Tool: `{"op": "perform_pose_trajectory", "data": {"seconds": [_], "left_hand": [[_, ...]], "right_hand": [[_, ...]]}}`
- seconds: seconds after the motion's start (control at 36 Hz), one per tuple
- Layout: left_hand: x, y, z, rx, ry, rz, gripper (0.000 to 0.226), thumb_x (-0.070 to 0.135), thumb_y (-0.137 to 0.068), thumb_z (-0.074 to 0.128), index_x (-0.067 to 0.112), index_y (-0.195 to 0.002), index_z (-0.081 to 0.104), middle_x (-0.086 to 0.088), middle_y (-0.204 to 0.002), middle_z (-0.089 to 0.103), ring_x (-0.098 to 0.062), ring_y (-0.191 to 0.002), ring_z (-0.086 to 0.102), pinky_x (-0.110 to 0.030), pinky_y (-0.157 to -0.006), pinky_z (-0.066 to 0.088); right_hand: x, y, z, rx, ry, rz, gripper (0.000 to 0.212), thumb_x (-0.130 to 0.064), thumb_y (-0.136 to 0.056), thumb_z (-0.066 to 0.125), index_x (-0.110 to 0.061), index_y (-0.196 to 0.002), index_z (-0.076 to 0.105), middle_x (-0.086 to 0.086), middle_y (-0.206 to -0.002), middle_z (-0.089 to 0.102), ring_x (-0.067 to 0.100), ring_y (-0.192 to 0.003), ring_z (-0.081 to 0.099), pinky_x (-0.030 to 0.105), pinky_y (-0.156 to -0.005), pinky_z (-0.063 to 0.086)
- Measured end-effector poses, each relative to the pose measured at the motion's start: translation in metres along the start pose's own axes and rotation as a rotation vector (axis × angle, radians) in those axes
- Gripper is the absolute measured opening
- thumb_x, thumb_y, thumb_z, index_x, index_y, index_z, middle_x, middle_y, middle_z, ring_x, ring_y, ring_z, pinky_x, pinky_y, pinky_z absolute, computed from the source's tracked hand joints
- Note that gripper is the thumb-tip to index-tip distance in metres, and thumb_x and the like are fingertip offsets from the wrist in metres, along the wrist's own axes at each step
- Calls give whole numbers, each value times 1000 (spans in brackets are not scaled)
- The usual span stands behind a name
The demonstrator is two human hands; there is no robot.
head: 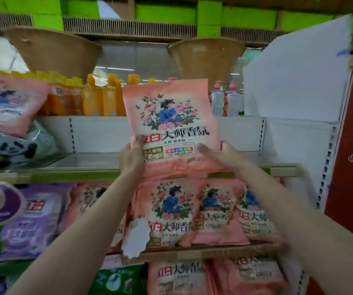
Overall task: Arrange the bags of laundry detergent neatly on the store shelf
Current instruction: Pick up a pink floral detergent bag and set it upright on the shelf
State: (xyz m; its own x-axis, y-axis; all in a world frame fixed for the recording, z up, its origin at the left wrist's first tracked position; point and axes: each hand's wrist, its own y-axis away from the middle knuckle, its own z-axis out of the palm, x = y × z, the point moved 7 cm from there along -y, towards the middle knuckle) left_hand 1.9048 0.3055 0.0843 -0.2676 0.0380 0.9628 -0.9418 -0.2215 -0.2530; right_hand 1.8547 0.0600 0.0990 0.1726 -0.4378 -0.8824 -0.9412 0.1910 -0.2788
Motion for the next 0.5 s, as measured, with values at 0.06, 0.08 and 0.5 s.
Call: {"op": "perform_pose_trajectory", "data": {"seconds": [0.06,0.08,0.5], "left_hand": [[2,-7,18,11,-17,29,50,57,-88,47,11,-99,59,-7,-89,67,-26,-80,66,-43,-79,57],[4,-10,26,25,-38,63,52,60,-86,46,12,-99,59,-7,-91,67,-27,-84,66,-45,-83,55],[22,-32,184,-575,-164,133,81,22,-50,79,18,-120,39,-6,-119,60,-22,-104,61,-39,-93,52]], "right_hand": [[5,-12,-8,-36,14,-30,51,-47,-73,73,-17,-106,47,-4,-103,60,12,-94,59,22,-78,50],[9,-17,-14,-36,2,-38,53,-43,-73,74,-16,-109,46,-3,-104,60,14,-97,59,22,-79,50],[62,-80,-133,313,-121,-44,72,-44,-59,83,-8,-115,55,12,-112,66,29,-99,66,48,-90,53]]}}
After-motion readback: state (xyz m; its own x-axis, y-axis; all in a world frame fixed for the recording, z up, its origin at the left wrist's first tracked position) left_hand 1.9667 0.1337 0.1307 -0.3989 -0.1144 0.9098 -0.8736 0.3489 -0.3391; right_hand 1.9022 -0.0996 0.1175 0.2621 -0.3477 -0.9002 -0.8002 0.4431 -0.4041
